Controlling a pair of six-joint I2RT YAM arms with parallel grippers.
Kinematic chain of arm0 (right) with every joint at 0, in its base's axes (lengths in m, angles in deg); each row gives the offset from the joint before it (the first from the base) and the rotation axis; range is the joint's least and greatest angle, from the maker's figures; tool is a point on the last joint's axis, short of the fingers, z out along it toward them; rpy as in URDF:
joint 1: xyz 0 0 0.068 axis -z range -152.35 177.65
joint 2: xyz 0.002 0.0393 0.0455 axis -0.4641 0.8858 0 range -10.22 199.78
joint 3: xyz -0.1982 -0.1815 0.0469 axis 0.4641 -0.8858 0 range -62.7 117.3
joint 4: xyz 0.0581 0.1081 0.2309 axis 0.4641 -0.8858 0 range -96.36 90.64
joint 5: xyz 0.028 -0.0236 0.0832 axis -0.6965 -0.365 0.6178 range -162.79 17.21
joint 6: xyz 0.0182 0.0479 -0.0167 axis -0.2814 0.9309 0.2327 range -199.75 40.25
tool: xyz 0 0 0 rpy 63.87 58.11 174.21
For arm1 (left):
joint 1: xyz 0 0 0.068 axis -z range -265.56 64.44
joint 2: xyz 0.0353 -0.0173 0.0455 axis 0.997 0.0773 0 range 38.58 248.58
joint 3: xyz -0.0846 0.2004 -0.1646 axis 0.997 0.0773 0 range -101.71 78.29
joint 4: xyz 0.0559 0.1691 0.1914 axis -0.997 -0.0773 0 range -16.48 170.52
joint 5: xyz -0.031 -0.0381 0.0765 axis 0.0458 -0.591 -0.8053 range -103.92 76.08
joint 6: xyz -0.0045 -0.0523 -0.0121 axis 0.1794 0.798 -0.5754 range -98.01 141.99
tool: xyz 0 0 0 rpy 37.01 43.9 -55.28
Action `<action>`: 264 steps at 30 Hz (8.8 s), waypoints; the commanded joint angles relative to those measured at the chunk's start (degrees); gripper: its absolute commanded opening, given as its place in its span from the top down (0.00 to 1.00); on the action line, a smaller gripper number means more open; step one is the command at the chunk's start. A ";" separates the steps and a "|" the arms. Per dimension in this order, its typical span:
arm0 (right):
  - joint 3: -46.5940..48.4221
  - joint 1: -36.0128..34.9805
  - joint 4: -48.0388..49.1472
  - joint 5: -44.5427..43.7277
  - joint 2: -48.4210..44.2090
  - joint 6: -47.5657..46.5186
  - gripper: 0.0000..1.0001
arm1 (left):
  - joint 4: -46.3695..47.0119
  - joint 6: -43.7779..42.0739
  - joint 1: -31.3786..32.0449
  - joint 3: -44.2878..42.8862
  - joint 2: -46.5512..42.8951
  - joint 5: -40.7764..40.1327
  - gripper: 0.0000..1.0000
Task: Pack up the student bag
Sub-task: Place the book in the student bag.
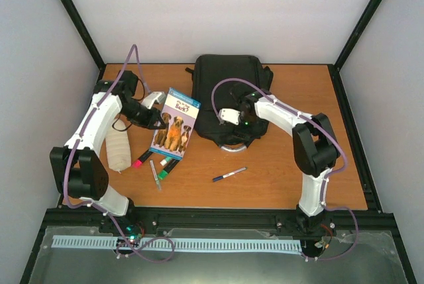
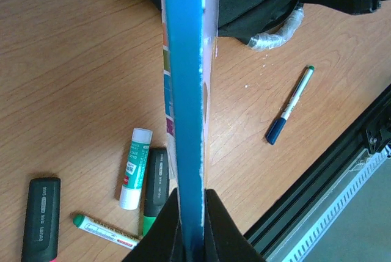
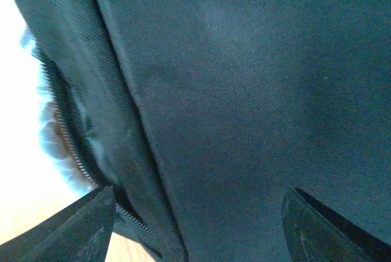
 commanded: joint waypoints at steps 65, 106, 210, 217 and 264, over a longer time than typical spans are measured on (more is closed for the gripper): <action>45.03 0.79 -11.05 5.00 4.62 14.89 0.97 | -5.59 -9.20 7.42 -9.00 34.16 43.25 0.99; 31.62 -0.17 -13.51 7.54 2.24 11.82 0.97 | 11.08 14.10 7.17 -0.68 26.33 10.10 0.33; 7.80 1.63 -7.51 2.11 -12.69 2.09 0.97 | 7.14 2.65 1.56 -4.07 24.08 13.64 0.51; 6.04 1.66 -7.27 4.10 -13.92 2.72 0.97 | 32.08 -2.32 5.31 3.79 2.12 9.11 0.44; 5.74 4.76 -9.40 15.03 -17.94 6.35 0.65 | 47.86 -2.59 27.25 -3.26 13.10 -7.32 0.99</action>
